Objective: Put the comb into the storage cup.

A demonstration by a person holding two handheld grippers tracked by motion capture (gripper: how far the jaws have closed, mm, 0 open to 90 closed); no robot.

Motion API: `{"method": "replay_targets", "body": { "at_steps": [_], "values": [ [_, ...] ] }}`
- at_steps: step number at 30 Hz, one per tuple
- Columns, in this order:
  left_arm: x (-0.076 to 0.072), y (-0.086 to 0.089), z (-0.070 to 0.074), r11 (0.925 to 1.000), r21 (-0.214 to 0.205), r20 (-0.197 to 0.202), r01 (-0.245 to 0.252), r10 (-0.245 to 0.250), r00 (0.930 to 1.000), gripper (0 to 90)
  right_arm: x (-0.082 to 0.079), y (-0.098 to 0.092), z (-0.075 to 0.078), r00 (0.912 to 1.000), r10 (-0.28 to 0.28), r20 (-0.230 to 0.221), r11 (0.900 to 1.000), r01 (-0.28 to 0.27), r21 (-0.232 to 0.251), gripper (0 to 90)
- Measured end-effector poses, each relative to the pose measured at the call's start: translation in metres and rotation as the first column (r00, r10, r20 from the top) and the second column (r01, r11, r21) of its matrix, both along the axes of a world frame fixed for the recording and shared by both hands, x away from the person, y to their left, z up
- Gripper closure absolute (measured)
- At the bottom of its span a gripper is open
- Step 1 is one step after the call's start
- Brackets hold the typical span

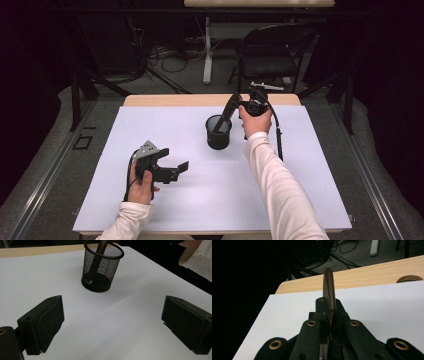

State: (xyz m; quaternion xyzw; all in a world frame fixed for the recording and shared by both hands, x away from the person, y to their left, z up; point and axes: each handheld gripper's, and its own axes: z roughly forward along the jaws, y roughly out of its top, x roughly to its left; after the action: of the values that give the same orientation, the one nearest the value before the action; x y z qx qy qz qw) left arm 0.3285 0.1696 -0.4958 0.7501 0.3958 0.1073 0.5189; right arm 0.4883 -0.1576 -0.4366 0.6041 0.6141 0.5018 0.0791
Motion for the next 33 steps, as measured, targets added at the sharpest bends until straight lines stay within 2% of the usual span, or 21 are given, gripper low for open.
{"method": "replay_targets", "body": {
  "at_steps": [17, 33],
  "values": [
    [0.001, 0.0, -0.001, 1.0, 0.001, -0.005, -0.001, 0.001, 1.0, 4.8, 0.001, -0.006, -0.003, 1.0, -0.005, -0.007, 0.9999, 0.005, 0.009, 86.9],
    [0.001, 0.001, -0.001, 1.0, 0.001, -0.003, -0.002, 0.002, 1.0, 4.8, 0.002, -0.015, -0.009, 0.9999, -0.006, -0.015, 0.9982, 0.007, 0.059, 86.8]
  ]
}}
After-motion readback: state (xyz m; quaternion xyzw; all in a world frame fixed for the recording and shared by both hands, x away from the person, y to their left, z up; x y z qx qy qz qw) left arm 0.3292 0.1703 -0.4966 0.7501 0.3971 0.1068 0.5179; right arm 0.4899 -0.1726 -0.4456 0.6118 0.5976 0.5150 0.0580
